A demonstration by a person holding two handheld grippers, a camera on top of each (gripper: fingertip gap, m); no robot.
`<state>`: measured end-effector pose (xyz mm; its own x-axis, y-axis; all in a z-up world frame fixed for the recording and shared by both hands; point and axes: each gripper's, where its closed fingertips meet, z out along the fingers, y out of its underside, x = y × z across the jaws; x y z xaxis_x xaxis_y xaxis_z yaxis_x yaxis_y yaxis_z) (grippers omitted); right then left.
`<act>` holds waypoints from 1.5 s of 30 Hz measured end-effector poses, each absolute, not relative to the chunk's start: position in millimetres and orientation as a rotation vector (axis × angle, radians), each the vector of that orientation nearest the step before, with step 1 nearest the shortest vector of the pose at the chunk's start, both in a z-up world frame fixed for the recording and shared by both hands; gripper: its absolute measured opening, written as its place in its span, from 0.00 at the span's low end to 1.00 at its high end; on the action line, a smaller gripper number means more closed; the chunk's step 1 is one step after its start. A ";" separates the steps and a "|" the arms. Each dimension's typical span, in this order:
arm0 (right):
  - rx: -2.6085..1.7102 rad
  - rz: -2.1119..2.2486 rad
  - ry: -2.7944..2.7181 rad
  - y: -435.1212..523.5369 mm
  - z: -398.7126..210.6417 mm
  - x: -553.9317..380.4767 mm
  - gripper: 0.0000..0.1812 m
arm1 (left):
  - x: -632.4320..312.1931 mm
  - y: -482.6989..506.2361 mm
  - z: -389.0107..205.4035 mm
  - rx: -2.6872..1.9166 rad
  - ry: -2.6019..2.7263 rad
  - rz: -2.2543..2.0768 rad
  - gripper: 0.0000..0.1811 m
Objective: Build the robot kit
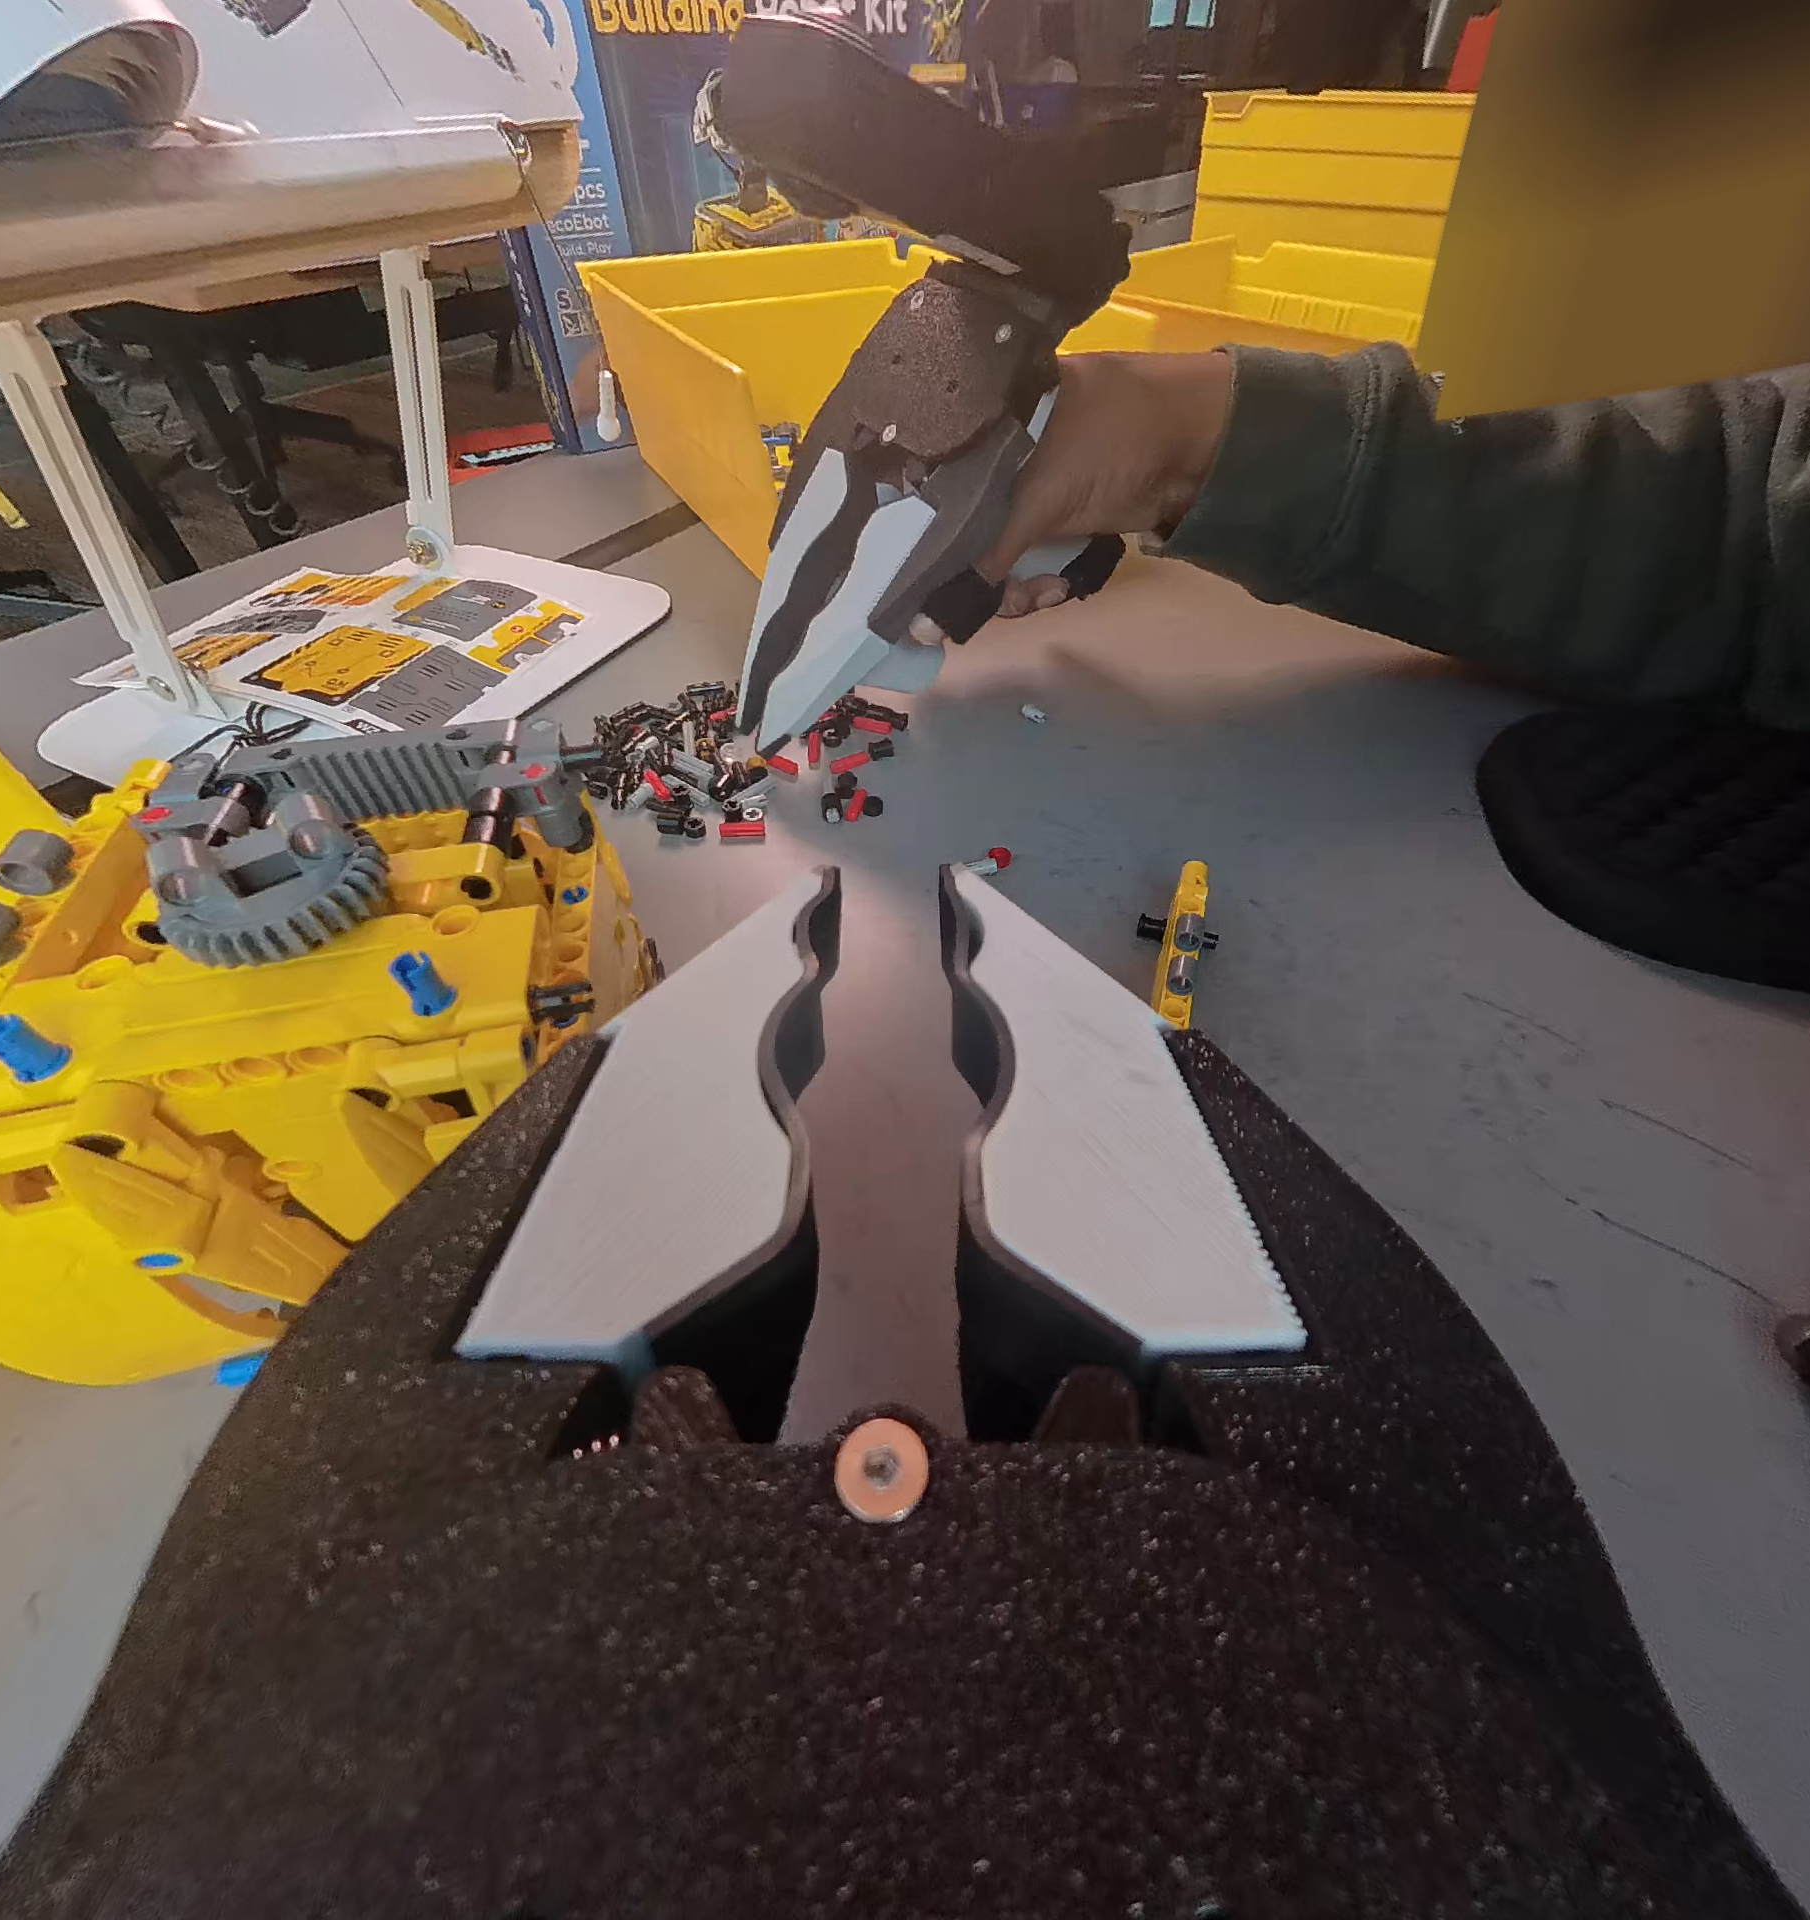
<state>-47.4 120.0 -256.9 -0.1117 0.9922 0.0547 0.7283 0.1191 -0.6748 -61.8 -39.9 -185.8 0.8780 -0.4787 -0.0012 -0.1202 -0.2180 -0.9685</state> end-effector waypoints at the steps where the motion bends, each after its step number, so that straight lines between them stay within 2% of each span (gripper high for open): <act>1: -1.668 0.673 -1.913 120.0 -260.2 -48.3 0.06 | -63.0 -39.5 -186.5 -1.787 0.447 -0.349 0.10; 19: -1.626 0.720 -2.002 114.4 -263.8 -46.8 0.03 | -74.8 -36.8 -196.2 -1.888 0.374 -0.283 0.13; 24: -1.445 0.832 -2.117 66.9 -235.8 -21.0 0.03 | -77.5 -37.2 -194.6 -1.892 0.369 -0.256 0.13; 31: -1.413 0.783 -2.284 19.4 -267.1 20.5 0.04 | -72.4 -38.1 -195.6 -1.899 0.389 -0.246 0.14; 34: -1.416 0.769 -2.251 28.2 -262.7 15.8 0.08 | -70.7 -38.2 -196.9 -1.900 0.403 -0.239 0.14; 39: -1.529 0.805 -1.928 85.9 -231.5 -28.6 0.08 | -68.7 -37.9 -198.7 -1.900 0.409 -0.252 0.15; 45: -1.569 0.717 -1.916 119.9 -247.6 -52.1 0.08 | -69.8 -38.6 -197.1 -1.893 0.409 -0.254 0.15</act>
<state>-52.1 119.9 -247.6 -0.1618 0.9832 0.0849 0.6858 0.1739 -0.7067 -69.8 -38.6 -197.1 0.9167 -0.3991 -0.0215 -0.1583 -0.3130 -0.9365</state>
